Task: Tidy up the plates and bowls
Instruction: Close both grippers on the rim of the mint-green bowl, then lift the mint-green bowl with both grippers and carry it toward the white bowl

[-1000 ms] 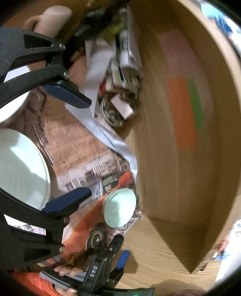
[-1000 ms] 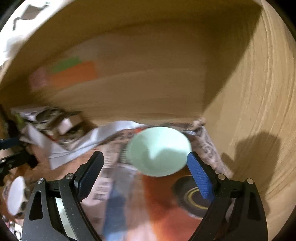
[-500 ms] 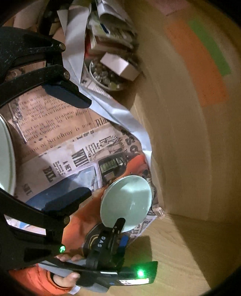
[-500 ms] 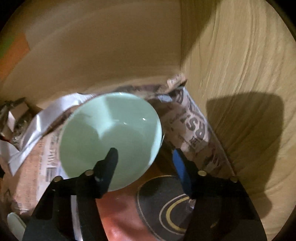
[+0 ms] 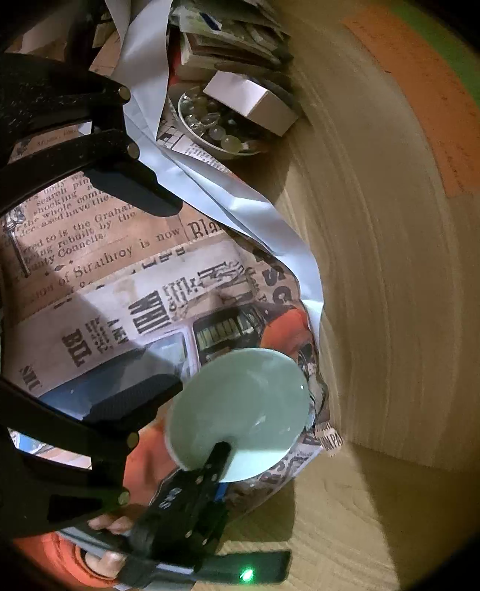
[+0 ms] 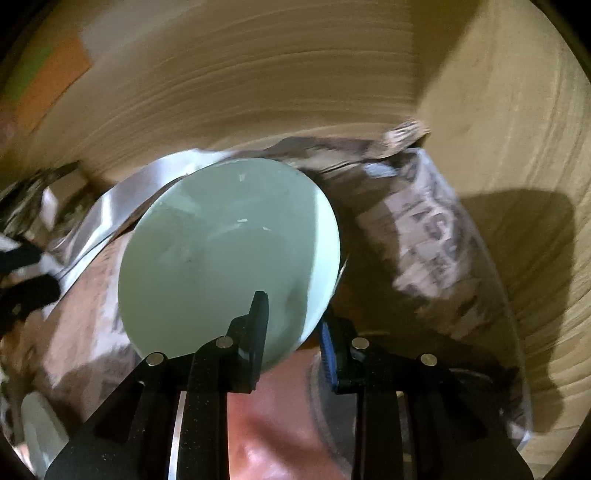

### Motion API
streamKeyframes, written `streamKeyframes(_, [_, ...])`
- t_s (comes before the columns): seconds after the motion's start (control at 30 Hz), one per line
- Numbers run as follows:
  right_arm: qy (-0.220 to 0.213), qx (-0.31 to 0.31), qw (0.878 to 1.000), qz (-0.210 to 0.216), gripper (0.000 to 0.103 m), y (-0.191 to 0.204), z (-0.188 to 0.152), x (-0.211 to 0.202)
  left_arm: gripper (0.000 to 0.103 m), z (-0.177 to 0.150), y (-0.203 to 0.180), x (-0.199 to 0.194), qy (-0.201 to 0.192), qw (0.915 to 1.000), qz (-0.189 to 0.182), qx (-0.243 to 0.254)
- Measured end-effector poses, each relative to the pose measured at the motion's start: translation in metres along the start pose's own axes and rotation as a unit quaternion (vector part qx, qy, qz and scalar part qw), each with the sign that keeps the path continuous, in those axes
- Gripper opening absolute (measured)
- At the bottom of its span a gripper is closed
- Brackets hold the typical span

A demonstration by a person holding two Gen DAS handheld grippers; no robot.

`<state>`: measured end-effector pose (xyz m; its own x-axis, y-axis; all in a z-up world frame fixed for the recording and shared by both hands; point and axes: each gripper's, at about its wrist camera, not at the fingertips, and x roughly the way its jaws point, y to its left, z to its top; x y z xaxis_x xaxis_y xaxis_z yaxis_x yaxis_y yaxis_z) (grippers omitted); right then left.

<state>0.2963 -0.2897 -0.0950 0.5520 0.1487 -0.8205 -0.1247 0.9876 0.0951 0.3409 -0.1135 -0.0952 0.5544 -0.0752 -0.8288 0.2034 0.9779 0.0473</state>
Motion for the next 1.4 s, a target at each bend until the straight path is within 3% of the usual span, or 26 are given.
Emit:
streamKeyframes(0.33, [0.019, -0.067, 0.996, 0.051, 0.024, 0.033, -0.036, -0.024, 0.088, -0.008, 0.009, 0.022, 0.038, 0.9992, 0.000, -0.008])
streamKeyframes(0.43, [0.018, -0.061, 0.997, 0.050, 0.025, 0.029, -0.036, -0.024, 0.084, -0.014, 0.009, 0.029, 0.048, 0.9988, -0.002, -0.006])
streamKeyframes(0.63, [0.013, -0.025, 0.998, 0.056, 0.035, 0.027, -0.025, -0.012, 0.062, -0.017, 0.005, 0.043, 0.076, 0.9968, -0.025, 0.002])
streamKeyframes(0.77, [0.014, -0.009, 0.998, 0.065, 0.035, 0.021, -0.022, -0.005, 0.044, -0.018, 0.000, 0.049, 0.085, 0.9957, -0.037, 0.008])
streamKeyframes(0.9, [0.024, -0.014, 0.997, 0.076, 0.018, 0.022, -0.023, 0.001, 0.028, -0.020, -0.003, 0.053, 0.097, 0.9941, -0.046, 0.015])
streamKeyframes(1.03, [0.018, -0.011, 0.997, 0.074, 0.017, 0.024, -0.022, 0.000, 0.016, -0.021, -0.006, 0.056, 0.104, 0.9927, -0.058, 0.020])
streamKeyframes(1.4, [-0.015, -0.001, 0.998, 0.067, 0.016, 0.029, -0.026, -0.025, 0.015, -0.032, -0.009, 0.025, 0.069, 0.9955, -0.050, 0.040])
